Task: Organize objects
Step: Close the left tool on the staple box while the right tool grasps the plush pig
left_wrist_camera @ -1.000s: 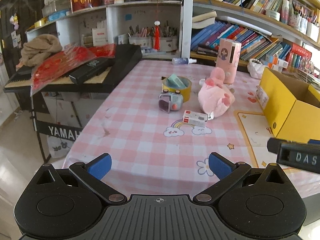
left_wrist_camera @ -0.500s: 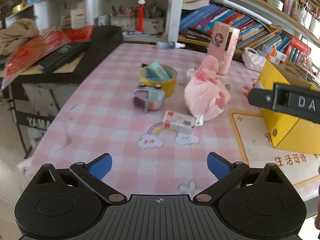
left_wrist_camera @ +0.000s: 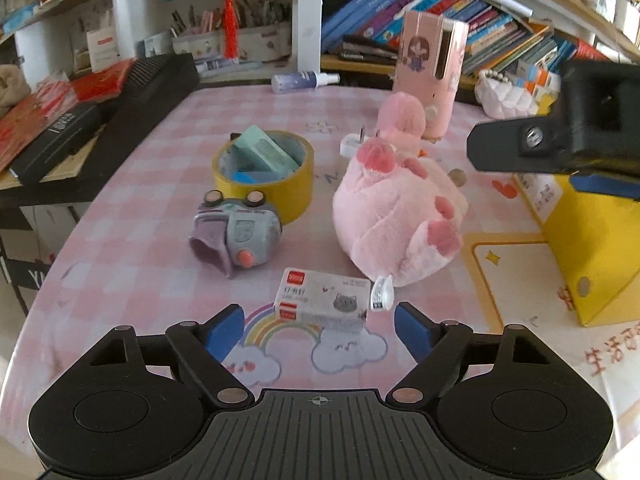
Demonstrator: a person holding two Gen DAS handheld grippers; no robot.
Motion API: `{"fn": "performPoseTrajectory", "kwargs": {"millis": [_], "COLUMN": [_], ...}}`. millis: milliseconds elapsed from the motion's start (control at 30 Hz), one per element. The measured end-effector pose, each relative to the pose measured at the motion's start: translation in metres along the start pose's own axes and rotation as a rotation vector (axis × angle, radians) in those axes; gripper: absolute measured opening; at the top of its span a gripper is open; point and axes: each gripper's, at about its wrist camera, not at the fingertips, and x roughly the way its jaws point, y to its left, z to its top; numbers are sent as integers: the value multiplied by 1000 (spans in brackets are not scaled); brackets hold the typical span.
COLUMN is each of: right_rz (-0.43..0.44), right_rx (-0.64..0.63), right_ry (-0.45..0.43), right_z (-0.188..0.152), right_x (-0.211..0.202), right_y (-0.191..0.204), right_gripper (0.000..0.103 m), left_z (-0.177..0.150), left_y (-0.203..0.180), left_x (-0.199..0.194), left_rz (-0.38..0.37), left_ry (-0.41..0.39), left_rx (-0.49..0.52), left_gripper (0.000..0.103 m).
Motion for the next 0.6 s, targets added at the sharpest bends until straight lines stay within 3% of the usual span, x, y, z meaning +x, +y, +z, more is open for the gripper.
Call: {"fn": "performPoseTrajectory", "kwargs": {"millis": [100, 233, 467, 500, 600], "right_rz": [17, 33, 93, 101, 92], "right_rx": [-7, -17, -47, -60, -128], "right_ry": [11, 30, 91, 99, 134], "right_z": [3, 6, 8, 8, 6], "right_x": [8, 18, 38, 41, 56], "right_y": [-4, -7, -2, 1, 12], "right_gripper": [94, 96, 100, 102, 103], "left_z": [3, 4, -1, -2, -6], "left_y": [-2, -6, -3, -1, 7], "left_x": [12, 18, 5, 1, -8], "left_rz": [2, 7, -12, -11, -7], "left_ry": [12, 8, 11, 9, 23], "left_rx": [11, 39, 65, 59, 29], "left_gripper": [80, 65, 62, 51, 52]}}
